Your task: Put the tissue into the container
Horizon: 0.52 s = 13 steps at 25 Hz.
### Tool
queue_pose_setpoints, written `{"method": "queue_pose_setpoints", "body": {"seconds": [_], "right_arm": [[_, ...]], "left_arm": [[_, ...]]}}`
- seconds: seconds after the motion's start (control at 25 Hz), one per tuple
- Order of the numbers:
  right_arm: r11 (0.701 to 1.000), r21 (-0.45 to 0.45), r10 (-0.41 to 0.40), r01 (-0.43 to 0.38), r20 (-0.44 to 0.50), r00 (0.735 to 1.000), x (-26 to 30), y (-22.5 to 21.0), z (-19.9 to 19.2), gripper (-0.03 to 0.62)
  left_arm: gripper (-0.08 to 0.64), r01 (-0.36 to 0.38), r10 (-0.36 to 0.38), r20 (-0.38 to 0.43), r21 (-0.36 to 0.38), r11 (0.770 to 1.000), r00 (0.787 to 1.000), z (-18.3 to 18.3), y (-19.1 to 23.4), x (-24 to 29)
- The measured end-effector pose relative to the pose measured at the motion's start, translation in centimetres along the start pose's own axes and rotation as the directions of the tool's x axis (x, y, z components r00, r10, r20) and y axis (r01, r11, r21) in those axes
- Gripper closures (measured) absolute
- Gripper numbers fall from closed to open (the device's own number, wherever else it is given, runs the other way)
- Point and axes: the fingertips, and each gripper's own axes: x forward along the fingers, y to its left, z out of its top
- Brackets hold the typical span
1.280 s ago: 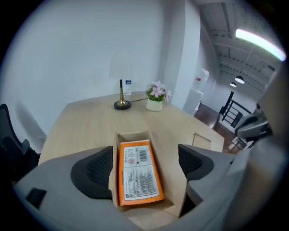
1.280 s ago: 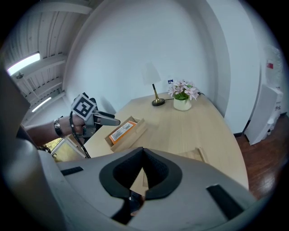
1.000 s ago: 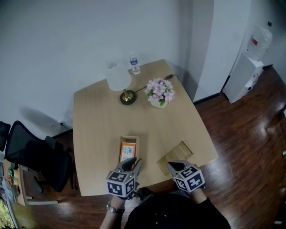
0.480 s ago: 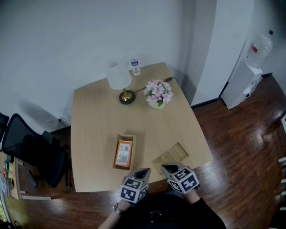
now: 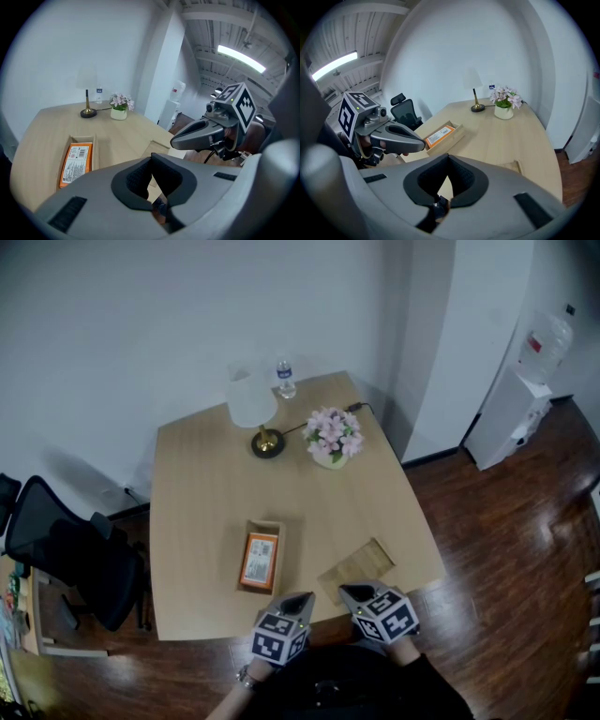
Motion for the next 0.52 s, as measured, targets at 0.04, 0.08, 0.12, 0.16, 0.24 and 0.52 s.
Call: {"method": "queue_pose_setpoints", "body": {"seconds": [0.04, 0.08, 0.12, 0.16, 0.24, 0.52], "right_arm": [[1.000, 0.000, 0.001, -0.001, 0.000, 1.000, -0.01, 0.03, -0.01, 0.605], [1.000, 0.000, 0.002, -0.002, 0.001, 1.000, -0.02, 0.06, -0.01, 0.605], [1.000, 0.001, 0.003, -0.003, 0.002, 1.000, -0.03, 0.09, -0.01, 0.604], [1.000, 0.001, 0.004, -0.004, 0.003, 1.000, -0.04, 0.11, -0.02, 0.606], [1.000, 0.002, 0.005, -0.005, 0.004, 1.000, -0.04, 0.09, -0.03, 0.606], [1.000, -0.001, 0.006, -0.006, 0.002, 1.000, 0.04, 0.11, 0.04, 0.606]], "left_arm": [[0.563, 0.002, -0.002, 0.004, 0.000, 1.000, 1.000, 0.03, -0.02, -0.05], [0.563, 0.004, -0.004, 0.009, 0.000, 1.000, 1.000, 0.06, -0.05, -0.12], [0.563, 0.006, -0.006, 0.013, 0.000, 1.000, 1.000, 0.08, -0.08, -0.19], [0.564, 0.008, -0.008, 0.016, -0.001, 1.000, 1.000, 0.10, -0.11, -0.24], [0.563, 0.011, -0.011, 0.019, -0.002, 1.000, 1.000, 0.15, -0.14, -0.26], [0.563, 0.006, -0.006, 0.017, -0.005, 1.000, 1.000, 0.13, 0.15, -0.28]]}}
